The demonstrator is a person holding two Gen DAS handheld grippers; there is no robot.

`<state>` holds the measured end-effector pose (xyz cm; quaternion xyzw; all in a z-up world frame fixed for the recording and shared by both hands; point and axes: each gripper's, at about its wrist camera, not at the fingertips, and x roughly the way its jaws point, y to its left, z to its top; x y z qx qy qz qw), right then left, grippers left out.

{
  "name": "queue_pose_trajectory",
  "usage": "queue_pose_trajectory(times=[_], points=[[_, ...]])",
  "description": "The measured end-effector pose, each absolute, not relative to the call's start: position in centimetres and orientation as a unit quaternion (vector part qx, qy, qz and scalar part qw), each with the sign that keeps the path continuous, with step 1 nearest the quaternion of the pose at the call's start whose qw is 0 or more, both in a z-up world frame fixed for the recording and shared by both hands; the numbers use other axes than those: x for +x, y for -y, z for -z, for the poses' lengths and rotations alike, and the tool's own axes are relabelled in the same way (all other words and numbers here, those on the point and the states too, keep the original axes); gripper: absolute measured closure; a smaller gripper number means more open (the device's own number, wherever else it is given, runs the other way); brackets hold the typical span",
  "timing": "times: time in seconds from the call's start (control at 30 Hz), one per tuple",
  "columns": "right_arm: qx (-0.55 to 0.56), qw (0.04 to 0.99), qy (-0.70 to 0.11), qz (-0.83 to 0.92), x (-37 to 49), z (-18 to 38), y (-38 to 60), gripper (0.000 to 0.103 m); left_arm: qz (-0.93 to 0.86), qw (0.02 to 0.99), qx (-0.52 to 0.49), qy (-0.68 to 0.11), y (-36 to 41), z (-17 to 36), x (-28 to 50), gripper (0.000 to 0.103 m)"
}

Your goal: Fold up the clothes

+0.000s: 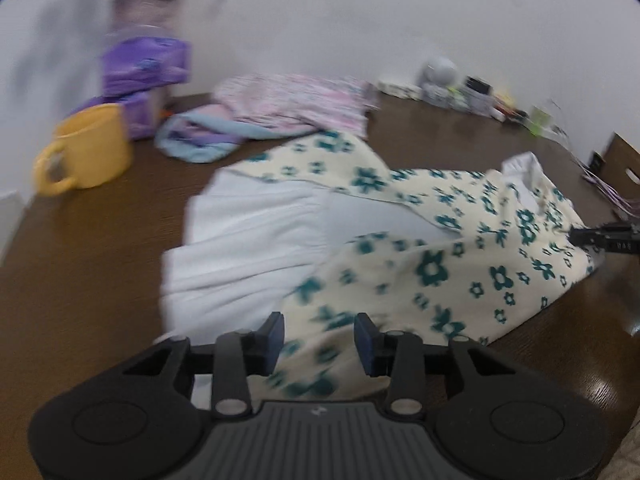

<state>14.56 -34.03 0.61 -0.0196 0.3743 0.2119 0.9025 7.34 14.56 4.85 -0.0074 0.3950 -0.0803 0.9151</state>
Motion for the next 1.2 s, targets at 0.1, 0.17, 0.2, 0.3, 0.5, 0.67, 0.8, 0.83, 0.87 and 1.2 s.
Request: queue_pose_trajectory(times=[0.1, 0.17, 0.2, 0.3, 0.5, 0.67, 0.8, 0.83, 0.87, 1.2], points=[[-0.026, 0.903, -0.371, -0.216, 14.5, -0.6, 33.5, 0.086, 0.047, 0.92, 0.005, -0.388, -15.5, -5.6, 5.5, 0.052], [-0.03, 0.902, -0.37, -0.22, 14.4, -0.5, 33.2, 0.081, 0.041, 0.921, 0.007, -0.388, -15.9, -5.5, 5.1, 0.051], [-0.032, 0.902, -0.369, -0.222, 14.4, -0.5, 33.0, 0.077, 0.039, 0.92, 0.007, -0.39, -16.1, -5.3, 5.2, 0.05], [-0.042, 0.901, -0.368, -0.227, 14.2, -0.6, 32.5, 0.068, 0.031, 0.913, 0.008, -0.407, -16.5, -4.4, 5.7, 0.049], [-0.079, 0.902, -0.364, -0.219, 13.7, -0.5, 31.2, 0.064, 0.027, 0.91, 0.036, -0.412, -16.4, -3.4, 6.2, 0.1], [-0.08, 0.901, -0.366, -0.218, 13.7, -0.5, 31.3, 0.064, 0.026, 0.925, 0.075, -0.37, -16.0, -5.7, 6.9, 0.101], [-0.079, 0.902, -0.365, -0.216, 13.7, -0.5, 31.3, 0.064, 0.031, 0.922, 0.116, -0.369, -14.6, -5.4, 9.2, 0.101], [-0.079, 0.903, -0.364, -0.216, 13.7, -0.5, 31.3, 0.064, 0.031, 0.919, 0.122, -0.375, -14.5, -5.0, 9.8, 0.101], [-0.079, 0.903, -0.363, -0.215, 13.6, -0.4, 31.3, 0.064, 0.031, 0.915, 0.125, -0.382, -14.5, -4.5, 10.3, 0.101], [-0.077, 0.906, -0.357, -0.215, 13.4, -0.3, 31.4, 0.064, -0.057, 0.918, 0.061, -0.387, -17.9, -4.1, 8.9, 0.088]])
